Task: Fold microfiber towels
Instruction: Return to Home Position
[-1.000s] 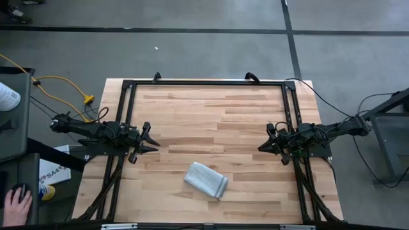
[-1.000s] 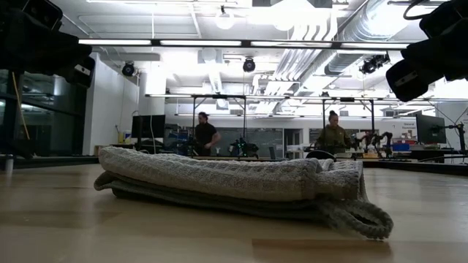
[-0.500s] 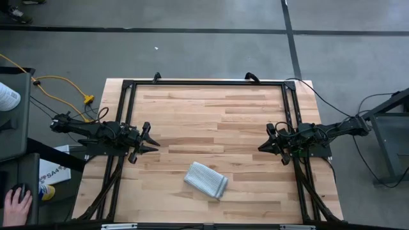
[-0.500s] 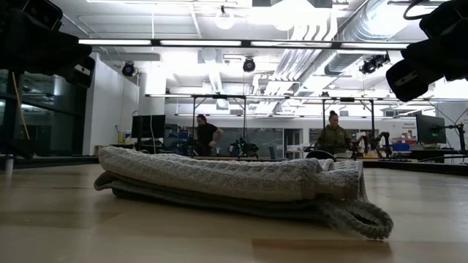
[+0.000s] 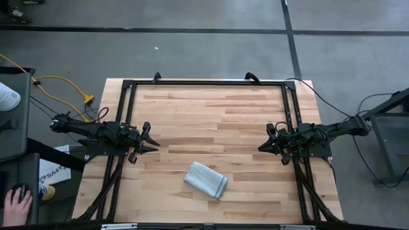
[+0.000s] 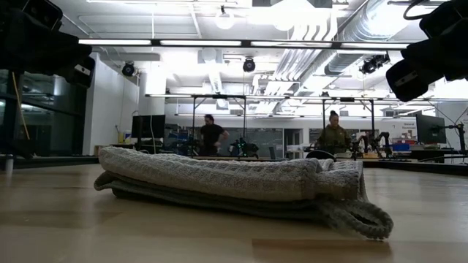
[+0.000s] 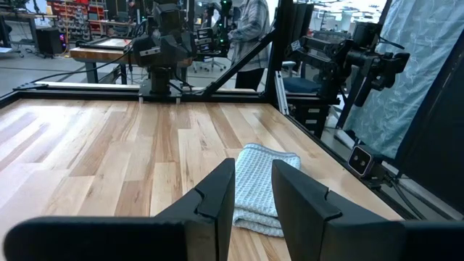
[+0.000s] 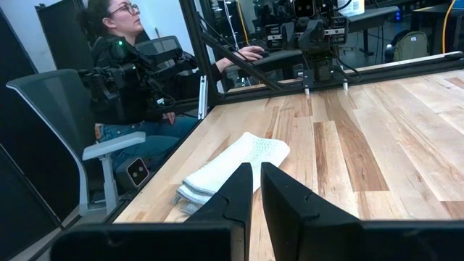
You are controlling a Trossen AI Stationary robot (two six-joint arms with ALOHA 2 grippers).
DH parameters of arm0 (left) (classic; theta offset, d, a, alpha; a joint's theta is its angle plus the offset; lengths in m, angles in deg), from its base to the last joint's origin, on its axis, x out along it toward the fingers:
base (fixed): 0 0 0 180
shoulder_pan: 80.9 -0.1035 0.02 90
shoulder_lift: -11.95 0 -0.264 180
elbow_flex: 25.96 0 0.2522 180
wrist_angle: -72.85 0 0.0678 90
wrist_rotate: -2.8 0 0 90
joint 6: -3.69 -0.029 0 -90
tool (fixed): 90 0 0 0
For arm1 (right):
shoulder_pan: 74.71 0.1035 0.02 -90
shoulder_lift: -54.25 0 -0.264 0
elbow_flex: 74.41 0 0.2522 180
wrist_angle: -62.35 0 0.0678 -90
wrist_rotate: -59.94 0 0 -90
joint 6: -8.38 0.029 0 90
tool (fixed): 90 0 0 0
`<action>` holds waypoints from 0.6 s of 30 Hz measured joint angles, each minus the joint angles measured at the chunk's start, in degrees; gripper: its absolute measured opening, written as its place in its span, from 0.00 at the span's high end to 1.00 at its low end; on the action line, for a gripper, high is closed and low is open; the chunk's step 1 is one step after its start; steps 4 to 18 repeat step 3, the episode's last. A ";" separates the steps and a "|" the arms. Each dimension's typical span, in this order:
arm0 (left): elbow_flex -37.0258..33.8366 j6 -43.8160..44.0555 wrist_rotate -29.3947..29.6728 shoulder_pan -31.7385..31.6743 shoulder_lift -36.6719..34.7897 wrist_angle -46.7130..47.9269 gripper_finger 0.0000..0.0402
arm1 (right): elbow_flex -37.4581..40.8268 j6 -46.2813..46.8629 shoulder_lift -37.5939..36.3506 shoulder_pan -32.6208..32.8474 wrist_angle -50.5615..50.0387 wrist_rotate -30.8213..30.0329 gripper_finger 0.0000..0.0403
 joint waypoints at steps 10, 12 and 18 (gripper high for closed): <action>0.00 0.00 0.01 0.00 -0.01 -0.01 0.77 | 0.00 0.01 -0.02 -0.02 0.00 0.00 0.94; 0.00 0.00 0.01 0.00 -0.01 -0.01 0.77 | 0.00 0.01 -0.02 -0.02 0.00 0.00 0.94; 0.00 0.00 0.01 0.00 -0.01 -0.01 0.77 | 0.00 0.01 -0.02 -0.02 0.00 0.00 0.94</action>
